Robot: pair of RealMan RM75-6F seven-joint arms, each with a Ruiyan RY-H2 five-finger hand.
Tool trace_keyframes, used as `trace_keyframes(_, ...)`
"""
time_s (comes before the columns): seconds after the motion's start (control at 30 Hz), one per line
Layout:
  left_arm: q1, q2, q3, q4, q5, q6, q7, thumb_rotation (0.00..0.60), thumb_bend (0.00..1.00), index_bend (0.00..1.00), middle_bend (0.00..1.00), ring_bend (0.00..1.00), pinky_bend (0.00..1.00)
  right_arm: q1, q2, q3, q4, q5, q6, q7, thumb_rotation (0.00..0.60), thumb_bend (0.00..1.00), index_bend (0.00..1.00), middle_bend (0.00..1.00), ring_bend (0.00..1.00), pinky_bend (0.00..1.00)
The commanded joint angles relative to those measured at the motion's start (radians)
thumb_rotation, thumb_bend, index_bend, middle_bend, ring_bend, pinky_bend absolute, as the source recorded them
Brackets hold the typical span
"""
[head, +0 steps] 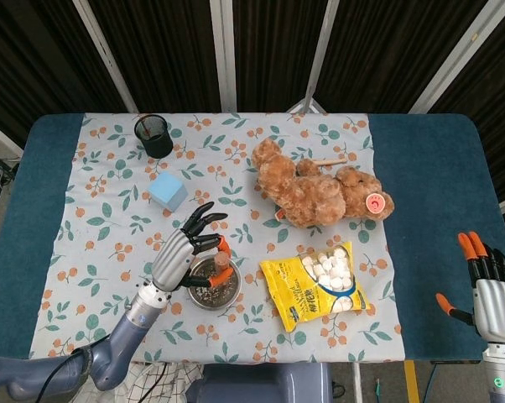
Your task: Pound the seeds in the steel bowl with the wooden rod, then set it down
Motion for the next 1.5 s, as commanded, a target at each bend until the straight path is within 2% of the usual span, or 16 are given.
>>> trace_keyframes(0.03,0.004,-0.003,0.010,0.013,-0.005,-0.005,0.000,0.600,0.91,0.60,0.63,0.17,0.05,0.000,0.000,0.000,0.000,0.000,-0.001,0.000,0.600,0.23,0.00,0.00,0.00,0.00)
trace_keyframes(0.63,0.030,-0.050,0.065,0.126,-0.003,-0.003,-0.042,0.600,0.91,0.60,0.63,0.17,0.05,0.000,-0.001,0.000,0.001,0.000,0.000,-0.001,0.600,0.23,0.00,0.00,0.00,0.00)
trace_keyframes(0.9,0.018,-0.039,0.043,0.099,0.006,0.008,-0.040,0.600,0.91,0.60,0.63,0.17,0.05,0.001,0.000,0.001,-0.002,0.002,-0.002,-0.004,0.600,0.23,0.00,0.00,0.00,0.00)
trace_keyframes(1.2,-0.009,-0.002,-0.006,0.025,0.011,0.013,-0.008,0.600,0.91,0.60,0.63,0.17,0.05,0.000,-0.001,0.000,0.000,0.001,0.000,-0.002,0.600,0.23,0.00,0.00,0.00,0.00)
trace_keyframes(1.5,-0.006,-0.002,0.007,0.033,0.003,0.005,-0.012,0.600,0.92,0.60,0.63,0.17,0.05,0.000,-0.002,0.001,0.001,0.000,0.002,-0.002,0.600,0.23,0.00,0.00,0.00,0.00)
